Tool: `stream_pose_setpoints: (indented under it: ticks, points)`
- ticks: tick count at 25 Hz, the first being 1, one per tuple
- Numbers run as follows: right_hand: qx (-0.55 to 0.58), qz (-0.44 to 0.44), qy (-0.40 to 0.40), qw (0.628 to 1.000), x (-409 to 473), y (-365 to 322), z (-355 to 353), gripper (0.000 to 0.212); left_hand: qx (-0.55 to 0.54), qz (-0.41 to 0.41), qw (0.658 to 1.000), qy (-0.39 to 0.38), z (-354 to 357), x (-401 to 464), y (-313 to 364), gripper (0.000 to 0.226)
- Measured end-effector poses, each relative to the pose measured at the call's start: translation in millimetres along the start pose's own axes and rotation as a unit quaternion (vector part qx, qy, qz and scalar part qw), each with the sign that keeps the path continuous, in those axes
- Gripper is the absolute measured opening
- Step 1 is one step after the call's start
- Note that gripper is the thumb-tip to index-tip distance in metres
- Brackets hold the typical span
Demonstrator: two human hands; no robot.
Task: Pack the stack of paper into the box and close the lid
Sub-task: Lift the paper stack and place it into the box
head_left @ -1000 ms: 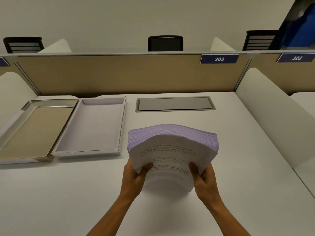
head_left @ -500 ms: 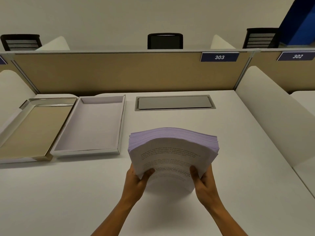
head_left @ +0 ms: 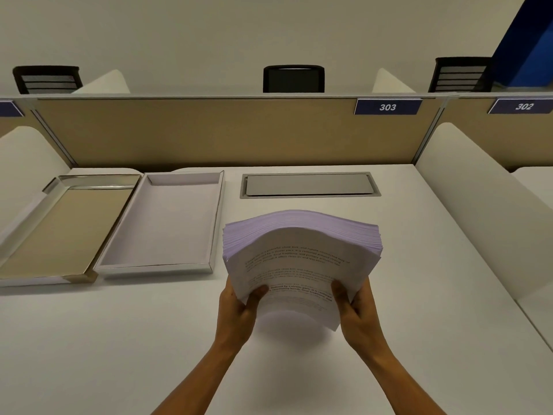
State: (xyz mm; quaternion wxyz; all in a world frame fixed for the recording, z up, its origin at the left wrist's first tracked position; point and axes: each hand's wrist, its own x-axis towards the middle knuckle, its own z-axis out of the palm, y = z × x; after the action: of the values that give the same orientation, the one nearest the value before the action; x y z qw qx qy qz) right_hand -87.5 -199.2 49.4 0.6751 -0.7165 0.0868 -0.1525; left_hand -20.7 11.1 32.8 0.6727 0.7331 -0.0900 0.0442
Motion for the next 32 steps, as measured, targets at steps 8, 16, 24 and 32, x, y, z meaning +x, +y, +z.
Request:
stream_pose_setpoints:
  ticks: [8,16,24,32]
  points:
    - [0.008,0.028,-0.018,0.999,-7,4,-1,0.047,0.01,-0.011,1.0,-0.02,-1,-5,-12,0.043]
    - [0.018,0.036,0.001,0.999,-19,3,7,0.034,-0.003,-0.037,0.999,-0.027,-4,-17,-16,0.041]
    - [-0.018,0.05,0.007,0.999,-9,3,14,0.015,0.015,-0.026,0.999,-0.022,-17,-4,-5,0.027]
    - [-0.112,0.154,-0.05,0.98,23,2,52,0.021,0.077,-0.131,0.988,-0.011,-72,19,-12,0.029]
